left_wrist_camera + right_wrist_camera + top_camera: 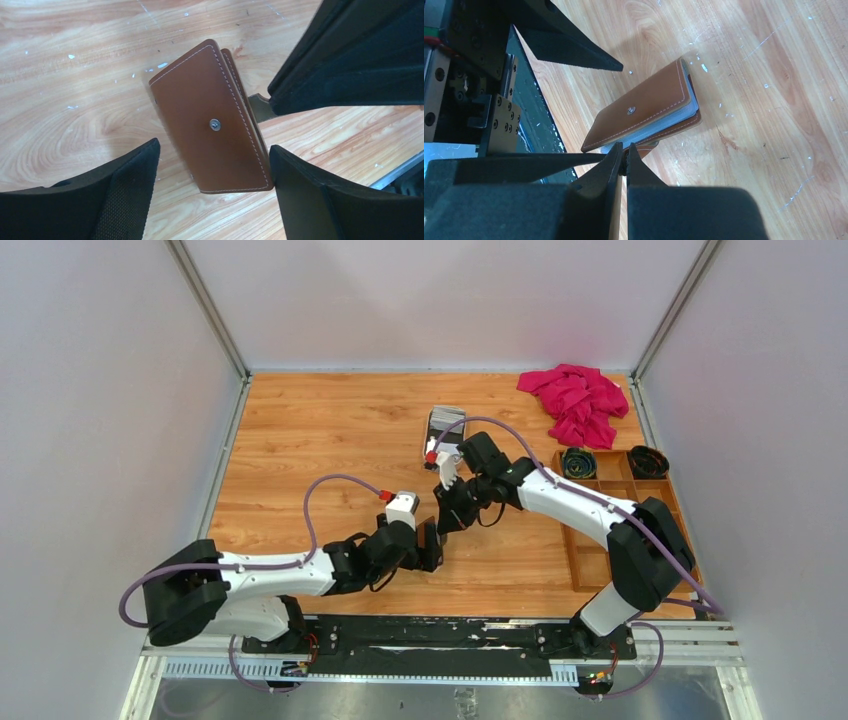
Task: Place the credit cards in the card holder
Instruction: Open the card holder at the center of the board.
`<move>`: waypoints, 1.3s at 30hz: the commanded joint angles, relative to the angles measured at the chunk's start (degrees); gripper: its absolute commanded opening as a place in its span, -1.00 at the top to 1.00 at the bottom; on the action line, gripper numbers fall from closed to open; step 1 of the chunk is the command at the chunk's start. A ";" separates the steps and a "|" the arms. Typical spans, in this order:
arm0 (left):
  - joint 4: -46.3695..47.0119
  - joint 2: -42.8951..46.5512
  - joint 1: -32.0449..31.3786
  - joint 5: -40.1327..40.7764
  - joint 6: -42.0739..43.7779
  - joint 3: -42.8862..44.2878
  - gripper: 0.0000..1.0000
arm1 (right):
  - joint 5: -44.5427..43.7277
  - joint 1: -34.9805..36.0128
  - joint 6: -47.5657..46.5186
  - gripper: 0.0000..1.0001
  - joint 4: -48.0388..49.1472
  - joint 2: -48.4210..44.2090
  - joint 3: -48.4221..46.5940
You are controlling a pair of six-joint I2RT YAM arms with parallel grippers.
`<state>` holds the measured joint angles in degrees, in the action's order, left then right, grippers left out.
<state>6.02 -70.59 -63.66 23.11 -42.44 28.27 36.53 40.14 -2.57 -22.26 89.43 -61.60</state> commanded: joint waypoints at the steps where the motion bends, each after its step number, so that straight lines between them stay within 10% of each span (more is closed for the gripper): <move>1: 0.78 -0.28 1.00 1.35 -1.37 -0.45 -0.56 | 0.44 -1.03 -0.29 0.99 -0.50 -0.52 0.69; 17: 1.05 8.51 8.41 -2.60 -2.75 -10.38 0.73 | 0.65 -7.26 -16.27 1.00 -9.65 4.74 -1.66; 39: 3.05 8.76 9.88 -5.85 -3.28 -13.24 0.87 | 3.74 -9.12 -25.82 0.92 -20.90 11.34 -6.86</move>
<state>9.80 -61.67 -54.43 17.30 -46.11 16.05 39.92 32.10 -26.96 -40.14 100.88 -67.02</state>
